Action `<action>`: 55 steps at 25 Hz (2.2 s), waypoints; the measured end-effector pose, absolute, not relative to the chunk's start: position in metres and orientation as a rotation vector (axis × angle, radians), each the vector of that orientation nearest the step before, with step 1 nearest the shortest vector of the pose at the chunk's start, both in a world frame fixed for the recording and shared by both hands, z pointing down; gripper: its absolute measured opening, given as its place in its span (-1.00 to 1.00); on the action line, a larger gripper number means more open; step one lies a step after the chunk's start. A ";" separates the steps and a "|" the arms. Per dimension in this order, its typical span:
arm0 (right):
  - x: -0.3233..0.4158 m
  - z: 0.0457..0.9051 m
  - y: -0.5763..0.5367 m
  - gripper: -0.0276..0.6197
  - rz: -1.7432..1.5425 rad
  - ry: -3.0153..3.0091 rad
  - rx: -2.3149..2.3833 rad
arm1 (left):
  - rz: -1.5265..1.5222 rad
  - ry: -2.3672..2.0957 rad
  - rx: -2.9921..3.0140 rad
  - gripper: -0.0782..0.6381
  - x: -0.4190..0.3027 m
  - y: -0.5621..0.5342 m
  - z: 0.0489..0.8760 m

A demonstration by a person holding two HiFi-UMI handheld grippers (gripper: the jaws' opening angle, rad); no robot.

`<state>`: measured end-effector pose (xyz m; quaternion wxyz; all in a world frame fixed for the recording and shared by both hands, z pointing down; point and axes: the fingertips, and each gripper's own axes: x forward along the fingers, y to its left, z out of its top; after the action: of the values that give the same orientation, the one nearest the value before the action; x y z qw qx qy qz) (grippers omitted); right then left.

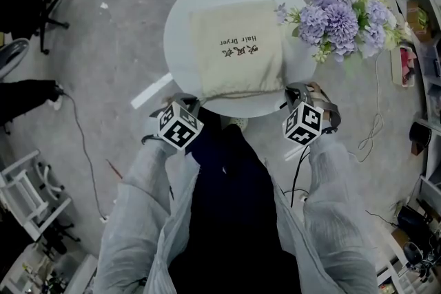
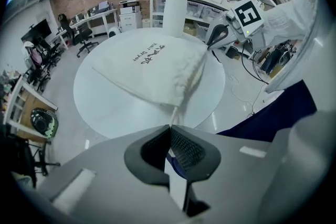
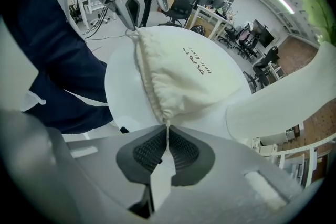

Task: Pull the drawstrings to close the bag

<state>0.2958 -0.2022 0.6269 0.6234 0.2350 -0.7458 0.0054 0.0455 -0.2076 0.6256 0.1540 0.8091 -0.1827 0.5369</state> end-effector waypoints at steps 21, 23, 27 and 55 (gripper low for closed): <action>0.303 0.624 -0.188 -0.88 -0.054 -1.620 0.571 | 1.760 -0.619 2.306 -0.73 0.015 -0.203 0.629; 0.306 0.623 -0.189 -0.88 -0.036 -1.627 0.585 | 1.787 -0.629 2.301 -0.73 0.010 -0.203 0.632; 0.310 0.621 -0.190 -0.88 -0.045 -1.622 0.585 | 1.818 -0.643 2.292 -0.73 0.001 -0.205 0.634; 0.349 0.624 -0.176 -0.89 -0.212 -1.460 0.492 | 2.076 -0.687 2.251 -0.73 -0.042 -0.216 0.636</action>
<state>0.3490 -0.1763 0.6244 0.7128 0.2219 -0.6585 -0.0956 -0.0419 -0.2160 0.6363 0.0018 0.7173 -0.2188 0.6615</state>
